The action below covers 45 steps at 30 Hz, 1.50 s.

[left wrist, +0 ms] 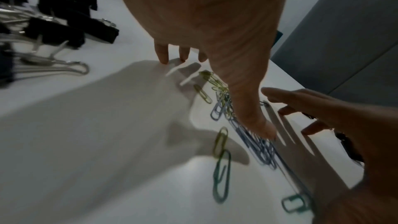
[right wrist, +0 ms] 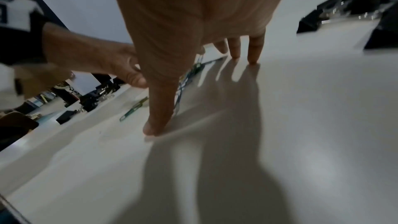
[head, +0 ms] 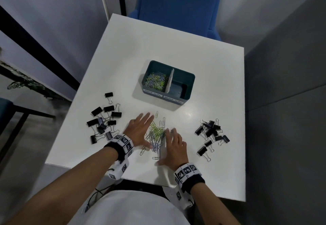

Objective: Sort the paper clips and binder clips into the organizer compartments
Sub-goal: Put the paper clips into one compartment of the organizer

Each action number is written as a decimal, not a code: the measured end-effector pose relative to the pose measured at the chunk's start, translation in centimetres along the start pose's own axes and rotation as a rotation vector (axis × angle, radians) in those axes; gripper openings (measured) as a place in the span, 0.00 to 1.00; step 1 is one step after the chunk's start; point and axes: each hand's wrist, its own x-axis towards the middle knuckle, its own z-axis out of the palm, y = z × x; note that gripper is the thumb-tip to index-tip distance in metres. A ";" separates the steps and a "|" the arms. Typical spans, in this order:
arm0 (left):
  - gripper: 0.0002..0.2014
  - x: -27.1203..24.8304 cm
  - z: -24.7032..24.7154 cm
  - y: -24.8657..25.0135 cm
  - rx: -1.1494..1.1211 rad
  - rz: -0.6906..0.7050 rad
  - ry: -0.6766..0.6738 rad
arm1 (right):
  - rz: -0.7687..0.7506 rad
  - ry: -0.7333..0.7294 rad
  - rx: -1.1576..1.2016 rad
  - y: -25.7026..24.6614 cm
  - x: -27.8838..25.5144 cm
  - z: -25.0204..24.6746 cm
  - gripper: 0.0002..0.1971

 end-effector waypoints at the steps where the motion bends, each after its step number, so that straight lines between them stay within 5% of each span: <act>1: 0.67 0.6 -0.2 0.4 0.048 0.017 -0.033 | 0.010 0.007 0.011 -0.2 0.0 0.4 0.73; 7: 0.65 1.6 -0.9 2.0 0.280 0.161 -0.156 | 0.020 0.138 0.079 -1.1 2.2 -0.9 0.66; 19: 0.23 -1.1 1.6 1.4 0.067 0.200 0.252 | -0.130 0.304 0.192 -1.0 4.0 -1.2 0.11; 28: 0.03 -0.1 0.1 0.6 -0.135 0.133 0.268 | -0.102 0.283 0.241 -0.2 4.3 -2.3 0.04; 33: 0.05 -0.9 -2.8 0.4 -0.242 0.178 0.362 | -0.117 0.254 0.314 0.6 4.0 -3.0 0.05; 41: 0.06 3.0 -14.1 2.3 -0.364 0.207 0.612 | -0.134 0.311 0.404 0.7 2.3 -6.1 0.06; 45: 0.13 6.0 -17.3 2.4 -0.377 0.145 0.590 | -0.154 0.357 0.459 -0.4 2.2 -9.3 0.05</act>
